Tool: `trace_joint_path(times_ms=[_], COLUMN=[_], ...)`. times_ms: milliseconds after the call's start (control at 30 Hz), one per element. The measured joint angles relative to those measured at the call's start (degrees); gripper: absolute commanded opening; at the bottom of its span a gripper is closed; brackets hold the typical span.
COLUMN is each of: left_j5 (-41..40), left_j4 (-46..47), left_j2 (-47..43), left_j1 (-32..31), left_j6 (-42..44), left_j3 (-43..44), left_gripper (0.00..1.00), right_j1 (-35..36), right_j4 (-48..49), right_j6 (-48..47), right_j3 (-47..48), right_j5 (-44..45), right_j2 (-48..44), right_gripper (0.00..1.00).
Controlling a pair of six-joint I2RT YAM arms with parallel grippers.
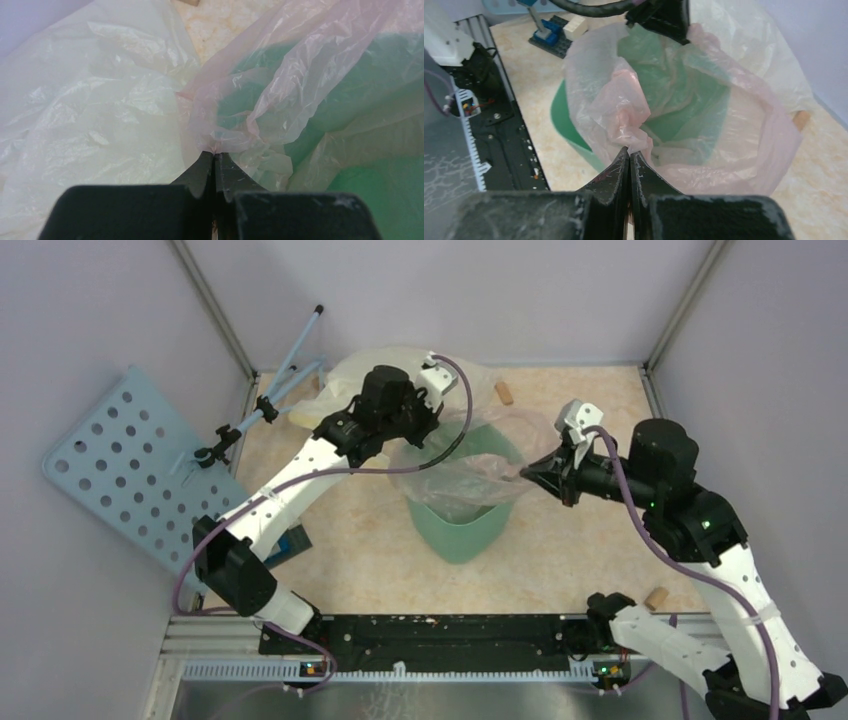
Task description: Put the trash bags into the trash bin
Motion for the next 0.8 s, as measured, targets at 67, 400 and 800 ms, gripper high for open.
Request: trace_joint_path(times_ms=[67,400,800], left_j5=[-1.14,-3.80,-3.58], left_j4=[1.18,4.79,4.94], left_j2=[0.59,2.80,2.80], left_j1=[0.00,0.09,0.17], left_j6=[0.17,0.76,0.52], left_j3=[0.04,0.79,0.76], left_gripper=[0.00,0.00,0.00], right_j1=[0.00,0.00,0.00], right_j4=[0.87,5.51,4.20], right_j6=[1.92,13.40,27.47], right_j3=[-2.05,-17.77,-30.53], right_j5=[-1.92,-8.17,-6.08], right_j2=[-1.92,-14.29,-21.16], right_gripper=[0.00,0.13,0.61])
